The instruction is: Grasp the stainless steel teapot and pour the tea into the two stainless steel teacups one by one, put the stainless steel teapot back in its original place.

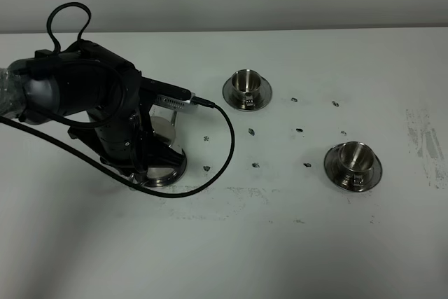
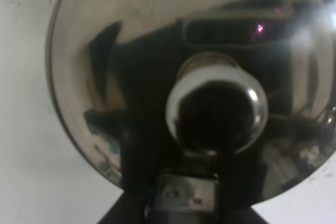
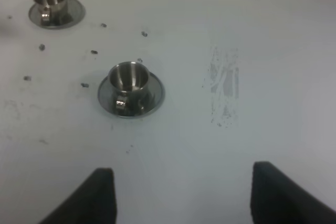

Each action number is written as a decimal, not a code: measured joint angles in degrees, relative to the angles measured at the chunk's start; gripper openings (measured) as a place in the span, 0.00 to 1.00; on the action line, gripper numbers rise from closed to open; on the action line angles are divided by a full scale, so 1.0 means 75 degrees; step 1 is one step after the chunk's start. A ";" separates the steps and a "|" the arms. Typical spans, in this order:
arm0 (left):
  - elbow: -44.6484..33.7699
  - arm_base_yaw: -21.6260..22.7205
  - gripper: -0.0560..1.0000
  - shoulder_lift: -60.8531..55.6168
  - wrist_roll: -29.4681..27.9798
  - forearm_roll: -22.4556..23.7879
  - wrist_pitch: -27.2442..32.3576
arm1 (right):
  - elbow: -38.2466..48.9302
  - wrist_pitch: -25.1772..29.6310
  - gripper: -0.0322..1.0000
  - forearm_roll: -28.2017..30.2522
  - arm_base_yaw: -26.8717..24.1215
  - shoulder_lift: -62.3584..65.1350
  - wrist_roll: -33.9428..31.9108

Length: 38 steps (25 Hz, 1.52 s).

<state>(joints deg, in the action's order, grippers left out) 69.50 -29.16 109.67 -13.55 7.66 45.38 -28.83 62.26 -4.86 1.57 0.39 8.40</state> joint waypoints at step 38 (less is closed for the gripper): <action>0.2378 0.0524 0.23 -0.0461 0.3433 0.0078 0.2073 | 0.0000 0.0000 0.57 0.0000 0.0000 0.0000 0.0000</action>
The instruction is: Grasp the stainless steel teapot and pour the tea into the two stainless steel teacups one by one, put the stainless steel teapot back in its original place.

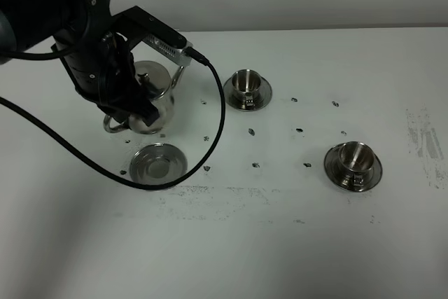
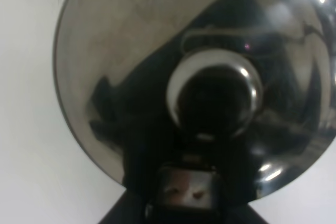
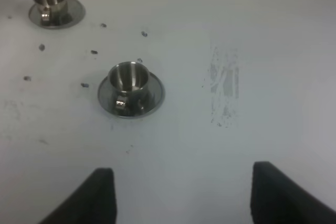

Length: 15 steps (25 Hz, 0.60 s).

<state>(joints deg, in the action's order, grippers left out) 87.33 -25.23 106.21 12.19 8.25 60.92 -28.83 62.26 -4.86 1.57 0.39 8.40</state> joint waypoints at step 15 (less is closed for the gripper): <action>0.3303 0.0232 0.23 0.2047 0.2282 -0.0046 0.0938 | 0.0000 0.0000 0.57 0.0000 0.0000 0.0000 0.0000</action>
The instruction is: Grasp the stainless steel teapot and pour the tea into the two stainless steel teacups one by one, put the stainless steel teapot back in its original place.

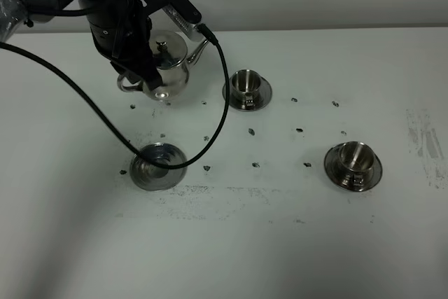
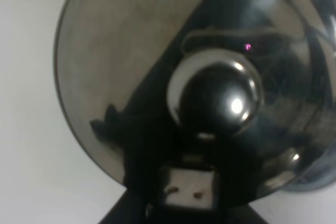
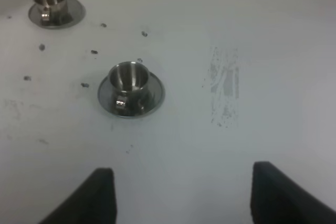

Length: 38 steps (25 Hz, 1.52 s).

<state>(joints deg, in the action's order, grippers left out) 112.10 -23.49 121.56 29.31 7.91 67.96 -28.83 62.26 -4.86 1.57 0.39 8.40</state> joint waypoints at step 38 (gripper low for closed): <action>0.1265 0.0145 0.23 0.1730 0.4052 0.0610 -0.1455 | 0.0000 0.0000 0.57 0.0000 0.0000 0.0000 -0.0001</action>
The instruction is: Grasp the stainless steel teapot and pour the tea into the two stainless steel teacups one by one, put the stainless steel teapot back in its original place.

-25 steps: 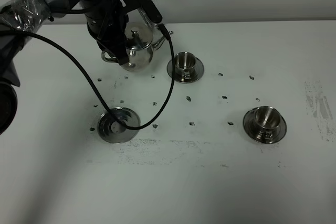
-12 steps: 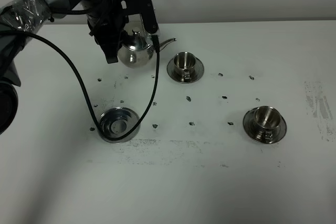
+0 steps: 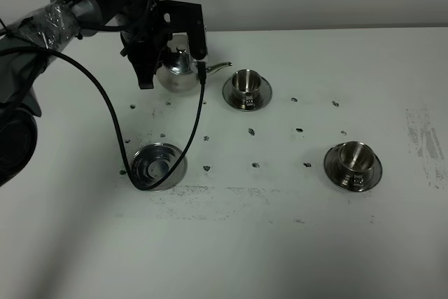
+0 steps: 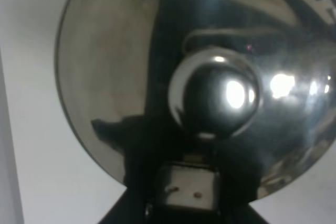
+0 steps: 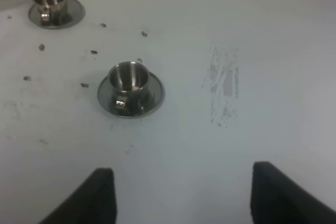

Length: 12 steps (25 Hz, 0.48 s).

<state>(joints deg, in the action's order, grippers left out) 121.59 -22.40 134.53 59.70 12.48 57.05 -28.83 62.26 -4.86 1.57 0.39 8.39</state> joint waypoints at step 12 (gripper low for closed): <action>0.0000 0.0000 0.23 0.0071 0.0288 0.0202 -0.0726 | 0.0000 0.0000 0.57 0.0000 0.0000 0.0000 -0.0007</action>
<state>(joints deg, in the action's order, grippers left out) 121.59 -22.40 135.06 61.85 14.00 51.60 -28.83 62.26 -4.86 1.57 0.39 8.34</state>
